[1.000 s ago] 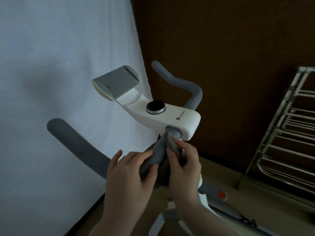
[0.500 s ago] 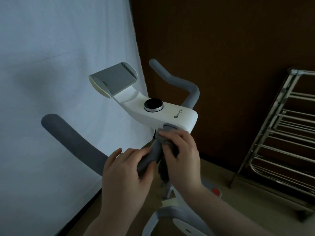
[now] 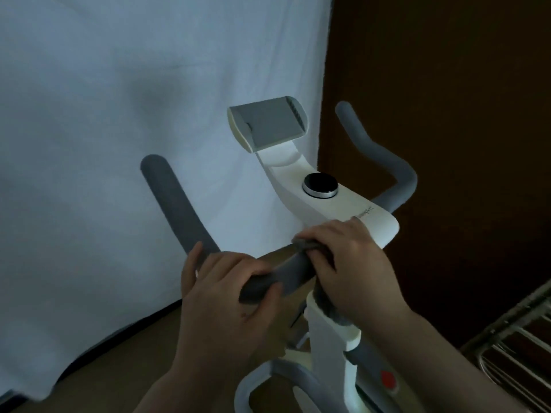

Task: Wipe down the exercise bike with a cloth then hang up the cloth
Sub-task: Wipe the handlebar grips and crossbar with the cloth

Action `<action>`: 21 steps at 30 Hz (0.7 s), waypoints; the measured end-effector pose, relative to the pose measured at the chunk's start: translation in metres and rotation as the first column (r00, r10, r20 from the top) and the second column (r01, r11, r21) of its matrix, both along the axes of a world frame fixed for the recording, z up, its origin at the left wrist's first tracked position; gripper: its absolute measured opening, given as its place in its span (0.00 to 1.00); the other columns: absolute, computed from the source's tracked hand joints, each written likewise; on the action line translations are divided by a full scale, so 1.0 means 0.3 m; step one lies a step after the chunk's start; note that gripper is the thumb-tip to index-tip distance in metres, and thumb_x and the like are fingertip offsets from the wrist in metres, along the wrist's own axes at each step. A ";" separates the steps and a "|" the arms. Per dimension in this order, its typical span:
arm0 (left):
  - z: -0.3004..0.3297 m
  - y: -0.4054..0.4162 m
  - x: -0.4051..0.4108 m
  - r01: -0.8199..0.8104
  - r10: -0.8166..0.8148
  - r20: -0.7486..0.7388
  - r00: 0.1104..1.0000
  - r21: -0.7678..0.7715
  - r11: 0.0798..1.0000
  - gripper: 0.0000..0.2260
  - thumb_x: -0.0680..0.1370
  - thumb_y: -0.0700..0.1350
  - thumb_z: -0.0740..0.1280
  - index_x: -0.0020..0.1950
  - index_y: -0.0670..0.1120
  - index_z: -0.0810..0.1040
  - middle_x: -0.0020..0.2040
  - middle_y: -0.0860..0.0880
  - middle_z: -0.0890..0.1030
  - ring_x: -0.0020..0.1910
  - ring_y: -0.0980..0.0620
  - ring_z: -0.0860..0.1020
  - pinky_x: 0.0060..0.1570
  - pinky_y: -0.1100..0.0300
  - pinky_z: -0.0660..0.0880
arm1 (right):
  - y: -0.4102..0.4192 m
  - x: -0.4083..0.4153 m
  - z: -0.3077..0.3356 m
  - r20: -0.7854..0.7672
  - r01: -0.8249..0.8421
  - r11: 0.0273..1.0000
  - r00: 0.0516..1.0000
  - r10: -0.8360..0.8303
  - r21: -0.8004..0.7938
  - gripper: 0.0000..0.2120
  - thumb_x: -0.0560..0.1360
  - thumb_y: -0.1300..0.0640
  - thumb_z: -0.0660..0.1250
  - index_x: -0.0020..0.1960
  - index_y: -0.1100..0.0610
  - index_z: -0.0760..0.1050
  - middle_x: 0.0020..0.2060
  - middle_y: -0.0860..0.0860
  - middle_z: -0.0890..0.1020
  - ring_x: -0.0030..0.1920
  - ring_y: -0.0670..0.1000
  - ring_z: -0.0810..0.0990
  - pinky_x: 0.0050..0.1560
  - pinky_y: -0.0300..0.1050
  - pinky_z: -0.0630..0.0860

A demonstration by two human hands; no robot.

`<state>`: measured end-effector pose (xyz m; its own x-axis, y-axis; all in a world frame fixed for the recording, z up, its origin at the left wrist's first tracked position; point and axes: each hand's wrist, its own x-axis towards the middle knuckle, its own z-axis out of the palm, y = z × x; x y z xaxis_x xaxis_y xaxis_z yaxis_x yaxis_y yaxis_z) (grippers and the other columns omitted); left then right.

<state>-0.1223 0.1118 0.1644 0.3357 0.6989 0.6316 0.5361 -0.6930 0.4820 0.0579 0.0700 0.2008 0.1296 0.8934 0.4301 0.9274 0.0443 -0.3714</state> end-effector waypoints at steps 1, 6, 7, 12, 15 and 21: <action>-0.008 -0.010 -0.007 -0.042 0.041 0.022 0.999 0.018 0.999 0.10 0.71 0.54 0.66 0.46 0.51 0.81 0.46 0.60 0.75 0.49 0.62 0.71 0.63 0.38 0.67 | 0.000 -0.024 -0.004 0.019 -0.062 0.998 0.998 0.062 0.026 0.10 0.77 0.57 0.63 0.54 0.50 0.81 0.50 0.46 0.82 0.53 0.47 0.75 0.56 0.45 0.73; -0.051 -0.068 -0.015 -0.204 0.205 0.093 0.974 -0.012 0.979 0.17 0.71 0.54 0.66 0.54 0.45 0.81 0.58 0.48 0.78 0.60 0.53 0.71 0.64 0.50 0.69 | 0.007 0.020 -0.001 0.021 -0.306 0.950 0.952 0.305 0.060 0.09 0.73 0.55 0.67 0.53 0.50 0.78 0.41 0.45 0.79 0.43 0.42 0.74 0.42 0.36 0.75; -0.049 -0.081 -0.013 -0.217 0.220 0.113 0.969 -0.035 0.976 0.18 0.71 0.54 0.66 0.55 0.45 0.80 0.59 0.49 0.76 0.61 0.53 0.70 0.65 0.57 0.67 | 0.013 0.043 0.003 0.014 -0.302 0.951 0.953 0.301 0.074 0.07 0.73 0.55 0.68 0.51 0.50 0.78 0.40 0.44 0.78 0.42 0.42 0.73 0.40 0.36 0.74; -0.058 -0.150 -0.015 -0.222 0.253 0.174 0.952 -0.180 0.958 0.20 0.73 0.53 0.64 0.64 0.47 0.76 0.67 0.52 0.72 0.68 0.57 0.68 0.67 0.64 0.65 | 0.052 -0.030 -0.013 0.012 -0.449 0.889 0.893 0.450 0.093 0.08 0.73 0.51 0.62 0.48 0.50 0.78 0.39 0.44 0.80 0.42 0.46 0.75 0.40 0.42 0.75; -0.062 -0.175 -0.019 -0.246 0.303 0.254 0.918 -0.234 0.941 0.20 0.73 0.48 0.66 0.65 0.49 0.74 0.66 0.55 0.73 0.66 0.58 0.71 0.64 0.63 0.69 | 0.098 -0.048 0.007 -0.027 -0.571 0.821 0.820 0.571 0.007 0.06 0.74 0.53 0.64 0.49 0.49 0.78 0.38 0.39 0.77 0.42 0.42 0.72 0.41 0.42 0.72; -0.053 -0.214 -0.029 -0.379 0.461 0.294 0.837 -0.293 0.877 0.17 0.73 0.46 0.68 0.61 0.57 0.74 0.58 0.62 0.76 0.58 0.64 0.75 0.57 0.72 0.70 | 0.105 0.039 0.038 -0.113 -0.649 0.754 0.761 0.639 -0.106 0.06 0.75 0.50 0.68 0.51 0.43 0.79 0.38 0.37 0.78 0.45 0.39 0.76 0.44 0.32 0.72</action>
<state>-0.1310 0.0477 0.1486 -0.2326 0.8525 0.4681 0.5222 -0.2966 0.7996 0.0695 0.1015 0.2121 -0.4735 0.8224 0.3152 0.6705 0.5687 -0.4765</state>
